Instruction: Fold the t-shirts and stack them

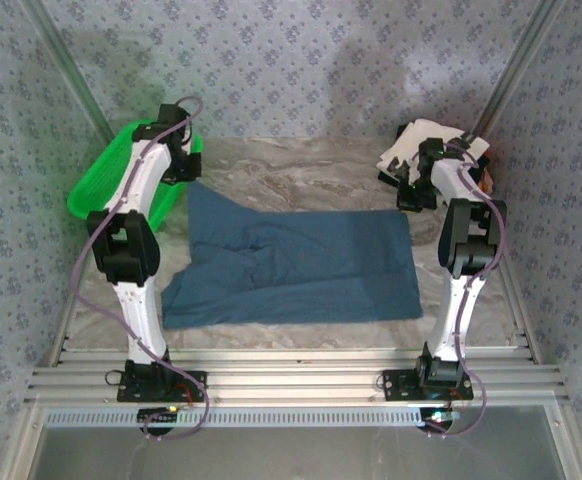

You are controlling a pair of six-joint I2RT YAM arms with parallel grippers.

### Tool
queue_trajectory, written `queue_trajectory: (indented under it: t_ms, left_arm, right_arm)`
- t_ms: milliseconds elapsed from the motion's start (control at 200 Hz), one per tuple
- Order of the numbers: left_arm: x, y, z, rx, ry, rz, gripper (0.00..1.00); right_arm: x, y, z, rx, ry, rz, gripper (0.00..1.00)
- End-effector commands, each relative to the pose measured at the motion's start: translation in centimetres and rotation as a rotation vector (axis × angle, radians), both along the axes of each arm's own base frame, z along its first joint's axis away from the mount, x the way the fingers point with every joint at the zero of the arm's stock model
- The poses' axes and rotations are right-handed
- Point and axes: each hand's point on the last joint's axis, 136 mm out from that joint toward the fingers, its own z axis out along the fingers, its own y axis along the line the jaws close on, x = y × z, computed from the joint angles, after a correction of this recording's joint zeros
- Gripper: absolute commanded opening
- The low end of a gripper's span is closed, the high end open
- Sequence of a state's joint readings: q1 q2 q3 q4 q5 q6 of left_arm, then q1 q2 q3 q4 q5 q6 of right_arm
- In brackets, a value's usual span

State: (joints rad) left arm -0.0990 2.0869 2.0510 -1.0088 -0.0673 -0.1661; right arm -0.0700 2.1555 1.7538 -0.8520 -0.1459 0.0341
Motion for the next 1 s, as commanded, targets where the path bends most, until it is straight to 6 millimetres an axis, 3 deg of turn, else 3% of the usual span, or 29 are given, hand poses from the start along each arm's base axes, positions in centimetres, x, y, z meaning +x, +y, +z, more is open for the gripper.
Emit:
queue_trajectory:
  t_ms: [0, 215, 505, 525, 680, 994]
  left_arm:
    - [0.0, 1.2, 2.4, -0.014, -0.067, 0.022, 0.00]
    - [-0.2, 1.1, 2.3, -0.020, -0.067, -0.001, 0.00]
    - [-0.7, 0.4, 4.3, -0.058, -0.130, -0.027, 0.00]
    - [-1.2, 0.3, 3.6, -0.062, -0.109, -0.027, 0.00]
    - [-3.5, -0.2, 3.8, -0.104, -0.115, -0.030, 0.00]
    - [-10.8, 0.3, 1.6, -0.151, -0.085, 0.059, 0.00]
  right_arm:
    - [-0.2, -0.9, 1.1, -0.027, -0.023, -0.028, 0.00]
    - [0.0, -0.9, 1.1, -0.014, -0.032, -0.039, 0.00]
    - [0.1, -0.7, 2.3, -0.035, -0.080, -0.034, 0.00]
    - [0.0, -0.6, 2.5, -0.037, -0.082, -0.032, 0.00]
    - [-1.1, -0.5, 3.7, -0.048, -0.111, -0.029, 0.00]
    - [-6.6, 0.0, 4.1, -0.043, -0.109, -0.078, 0.00]
